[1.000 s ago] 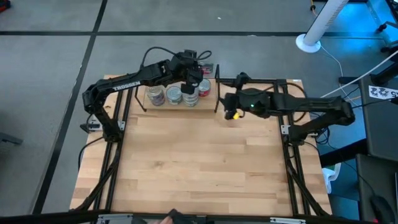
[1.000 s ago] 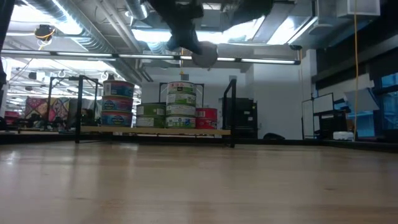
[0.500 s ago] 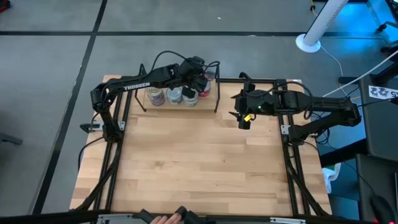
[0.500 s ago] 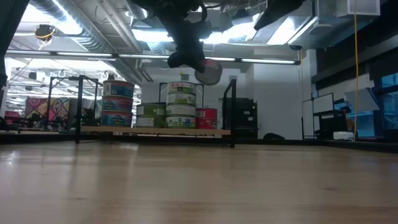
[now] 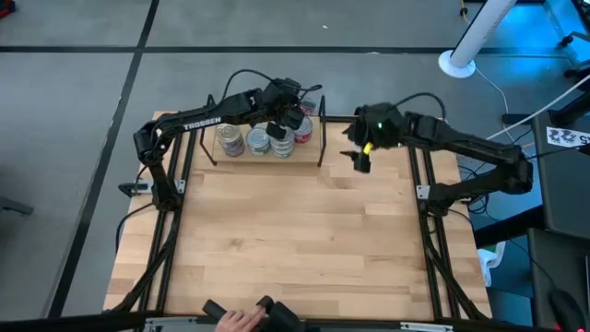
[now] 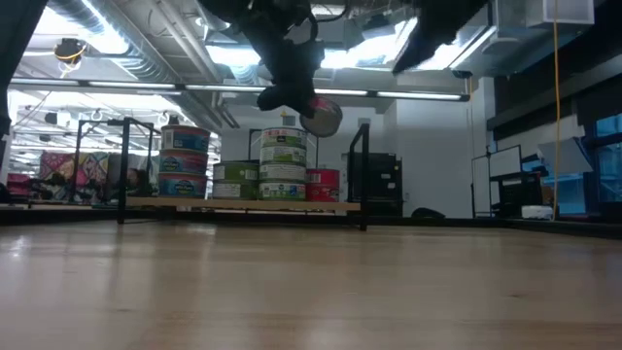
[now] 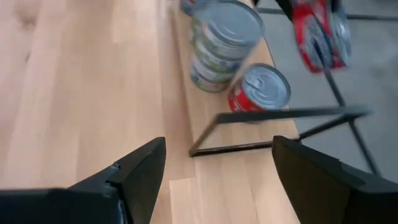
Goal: Stack canned seafood by type on shelf
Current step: Stack the red tuna can on top of the other red tuna can on the shelf
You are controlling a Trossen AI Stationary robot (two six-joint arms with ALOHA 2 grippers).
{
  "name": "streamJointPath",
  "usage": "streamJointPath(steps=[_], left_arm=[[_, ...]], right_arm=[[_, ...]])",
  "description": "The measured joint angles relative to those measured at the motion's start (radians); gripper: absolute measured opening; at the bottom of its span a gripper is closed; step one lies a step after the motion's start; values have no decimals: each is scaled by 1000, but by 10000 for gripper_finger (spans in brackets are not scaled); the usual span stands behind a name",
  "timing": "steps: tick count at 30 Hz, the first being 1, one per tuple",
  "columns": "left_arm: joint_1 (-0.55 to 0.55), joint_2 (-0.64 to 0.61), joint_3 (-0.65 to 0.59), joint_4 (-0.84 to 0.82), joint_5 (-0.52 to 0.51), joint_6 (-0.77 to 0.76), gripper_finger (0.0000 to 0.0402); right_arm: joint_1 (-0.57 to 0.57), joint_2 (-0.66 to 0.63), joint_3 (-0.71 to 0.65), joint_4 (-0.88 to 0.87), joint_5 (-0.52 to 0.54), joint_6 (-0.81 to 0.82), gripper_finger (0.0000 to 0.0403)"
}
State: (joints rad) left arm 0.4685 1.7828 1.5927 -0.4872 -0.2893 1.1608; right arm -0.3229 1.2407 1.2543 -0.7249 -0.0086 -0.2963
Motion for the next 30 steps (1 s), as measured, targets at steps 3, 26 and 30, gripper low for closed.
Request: streamJointPath(steps=[3,26,30], left_arm=[[7,0,0,-1,1,-2,144],[103,0,0,-32,105,354,140],[122,0,0,-31,143,441,146]], right_arm=[[-116,0,-54,77,-89,0,293],[-456,6,-398,429,-531,201,293],[-457,27,-426,523,-534,276,293]])
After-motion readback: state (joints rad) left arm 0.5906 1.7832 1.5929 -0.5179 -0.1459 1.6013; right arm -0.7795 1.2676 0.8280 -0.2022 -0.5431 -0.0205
